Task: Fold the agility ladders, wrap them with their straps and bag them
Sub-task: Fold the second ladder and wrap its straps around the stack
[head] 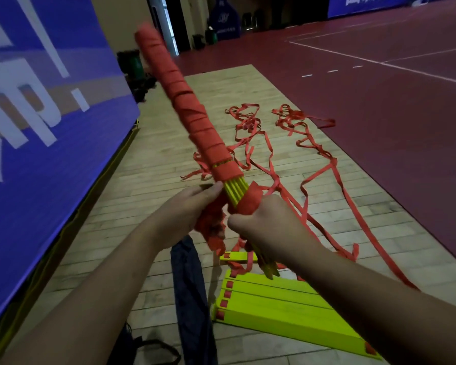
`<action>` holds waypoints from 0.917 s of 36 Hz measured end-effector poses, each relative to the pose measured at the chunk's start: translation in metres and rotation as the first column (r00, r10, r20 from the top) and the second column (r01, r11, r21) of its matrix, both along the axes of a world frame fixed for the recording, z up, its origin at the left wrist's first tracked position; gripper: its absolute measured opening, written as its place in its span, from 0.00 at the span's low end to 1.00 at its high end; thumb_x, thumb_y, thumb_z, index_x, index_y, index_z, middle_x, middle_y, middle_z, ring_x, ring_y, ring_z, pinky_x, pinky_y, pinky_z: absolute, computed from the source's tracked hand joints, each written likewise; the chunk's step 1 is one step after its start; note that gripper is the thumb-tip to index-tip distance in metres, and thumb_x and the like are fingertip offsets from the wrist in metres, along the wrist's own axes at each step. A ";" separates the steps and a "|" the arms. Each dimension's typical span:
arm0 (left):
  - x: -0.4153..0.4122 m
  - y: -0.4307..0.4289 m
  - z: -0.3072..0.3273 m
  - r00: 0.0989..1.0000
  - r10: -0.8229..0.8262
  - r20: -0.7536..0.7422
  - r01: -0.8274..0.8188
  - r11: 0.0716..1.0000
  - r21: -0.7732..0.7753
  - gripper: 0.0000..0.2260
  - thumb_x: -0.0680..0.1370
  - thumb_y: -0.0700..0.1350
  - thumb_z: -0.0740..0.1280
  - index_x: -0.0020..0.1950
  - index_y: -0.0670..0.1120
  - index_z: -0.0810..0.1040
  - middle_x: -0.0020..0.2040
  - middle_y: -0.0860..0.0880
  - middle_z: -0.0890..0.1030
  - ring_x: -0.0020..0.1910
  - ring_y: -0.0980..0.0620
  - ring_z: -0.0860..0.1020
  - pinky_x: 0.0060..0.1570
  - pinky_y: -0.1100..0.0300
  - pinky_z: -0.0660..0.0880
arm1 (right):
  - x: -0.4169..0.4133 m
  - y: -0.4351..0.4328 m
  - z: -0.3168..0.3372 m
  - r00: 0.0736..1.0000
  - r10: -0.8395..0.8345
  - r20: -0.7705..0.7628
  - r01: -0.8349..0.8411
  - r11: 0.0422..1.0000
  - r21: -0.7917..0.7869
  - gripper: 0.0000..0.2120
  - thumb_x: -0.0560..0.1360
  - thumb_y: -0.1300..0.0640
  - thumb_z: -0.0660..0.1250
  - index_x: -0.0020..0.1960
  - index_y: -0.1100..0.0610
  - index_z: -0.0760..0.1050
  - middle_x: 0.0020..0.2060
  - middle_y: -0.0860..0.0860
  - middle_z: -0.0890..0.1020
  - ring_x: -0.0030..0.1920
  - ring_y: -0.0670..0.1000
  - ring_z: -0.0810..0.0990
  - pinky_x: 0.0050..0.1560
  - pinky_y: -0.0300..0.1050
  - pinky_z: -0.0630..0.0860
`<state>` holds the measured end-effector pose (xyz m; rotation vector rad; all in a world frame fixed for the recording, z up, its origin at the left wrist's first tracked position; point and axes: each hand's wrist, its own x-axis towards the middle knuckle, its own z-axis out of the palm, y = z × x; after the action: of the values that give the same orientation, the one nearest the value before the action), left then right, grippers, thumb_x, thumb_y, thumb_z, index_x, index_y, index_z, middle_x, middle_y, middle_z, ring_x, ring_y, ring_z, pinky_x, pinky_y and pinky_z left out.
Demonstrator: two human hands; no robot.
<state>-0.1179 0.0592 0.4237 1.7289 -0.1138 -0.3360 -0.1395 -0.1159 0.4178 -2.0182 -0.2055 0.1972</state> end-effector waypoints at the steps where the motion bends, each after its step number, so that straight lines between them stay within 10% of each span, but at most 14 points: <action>1: -0.001 -0.006 0.001 1.000 0.012 0.005 -0.012 1.000 -0.012 0.23 0.74 0.63 0.67 0.53 0.44 0.79 0.38 0.45 0.79 0.34 0.50 0.80 0.36 0.56 0.79 | -0.003 0.003 -0.002 0.996 -0.056 0.067 0.063 0.992 -0.106 0.11 0.73 0.53 0.72 0.39 0.57 0.73 0.30 0.50 0.77 0.29 0.50 0.77 0.30 0.49 0.75; 5: -0.002 -0.028 -0.001 0.994 0.082 0.071 -0.081 0.997 -0.017 0.19 0.72 0.60 0.72 0.53 0.46 0.82 0.45 0.47 0.86 0.43 0.50 0.84 0.42 0.62 0.78 | -0.021 0.013 -0.012 0.915 -0.128 0.384 0.297 0.856 -0.423 0.22 0.75 0.46 0.71 0.61 0.55 0.67 0.51 0.50 0.76 0.51 0.52 0.78 0.47 0.44 0.72; 9: 0.000 -0.021 -0.007 0.962 0.211 0.174 -0.205 0.977 -0.050 0.13 0.68 0.52 0.76 0.47 0.46 0.83 0.41 0.47 0.84 0.41 0.50 0.83 0.42 0.59 0.80 | -0.020 0.018 -0.024 0.845 -0.029 0.533 0.234 0.918 -0.321 0.25 0.73 0.45 0.71 0.62 0.55 0.65 0.52 0.49 0.71 0.52 0.52 0.73 0.48 0.45 0.69; 13: 0.000 0.004 -0.006 0.977 0.156 0.146 -0.141 0.984 -0.112 0.15 0.69 0.48 0.74 0.53 0.44 0.82 0.47 0.43 0.85 0.49 0.43 0.84 0.52 0.49 0.80 | -0.004 0.012 -0.009 0.998 0.062 -0.015 -0.060 0.993 0.104 0.22 0.72 0.45 0.74 0.59 0.54 0.70 0.48 0.52 0.81 0.45 0.51 0.82 0.46 0.54 0.81; 16: -0.002 0.015 0.000 0.991 0.023 0.130 0.006 0.977 -0.215 0.21 0.66 0.49 0.78 0.55 0.41 0.80 0.46 0.44 0.85 0.48 0.44 0.84 0.48 0.52 0.81 | -0.002 -0.001 0.000 0.791 0.445 -0.419 -0.169 0.818 0.550 0.19 0.72 0.49 0.74 0.55 0.60 0.76 0.46 0.61 0.83 0.41 0.58 0.84 0.43 0.52 0.83; 19: -0.007 0.016 0.000 0.994 -0.071 0.085 0.089 0.967 -0.240 0.34 0.59 0.57 0.82 0.56 0.39 0.80 0.48 0.40 0.84 0.48 0.42 0.84 0.46 0.52 0.82 | -0.007 -0.005 0.001 0.574 0.691 -0.441 -0.183 0.632 0.753 0.17 0.72 0.53 0.67 0.56 0.62 0.77 0.45 0.60 0.83 0.39 0.57 0.84 0.41 0.48 0.82; 27: -0.006 0.016 -0.006 0.994 -0.083 -0.068 0.068 0.978 -0.197 0.26 0.60 0.63 0.80 0.51 0.48 0.86 0.50 0.44 0.85 0.49 0.45 0.84 0.49 0.52 0.81 | -0.011 0.006 0.012 0.721 0.505 -0.475 -0.091 0.748 0.658 0.11 0.76 0.57 0.65 0.55 0.62 0.72 0.38 0.60 0.76 0.27 0.54 0.78 0.29 0.42 0.75; 33: -0.004 0.002 -0.020 0.950 -0.010 -0.313 0.038 0.996 0.085 0.23 0.76 0.61 0.60 0.58 0.45 0.79 0.57 0.40 0.84 0.61 0.39 0.80 0.65 0.42 0.74 | -0.004 0.000 -0.002 0.846 0.205 -0.492 -0.033 0.942 0.335 0.17 0.72 0.60 0.71 0.56 0.70 0.74 0.32 0.62 0.80 0.25 0.58 0.79 0.27 0.46 0.78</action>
<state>-0.1219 0.0612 0.4034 1.7417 0.1129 -0.6367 -0.1434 -0.1157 0.4157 -1.5643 -0.0132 0.7397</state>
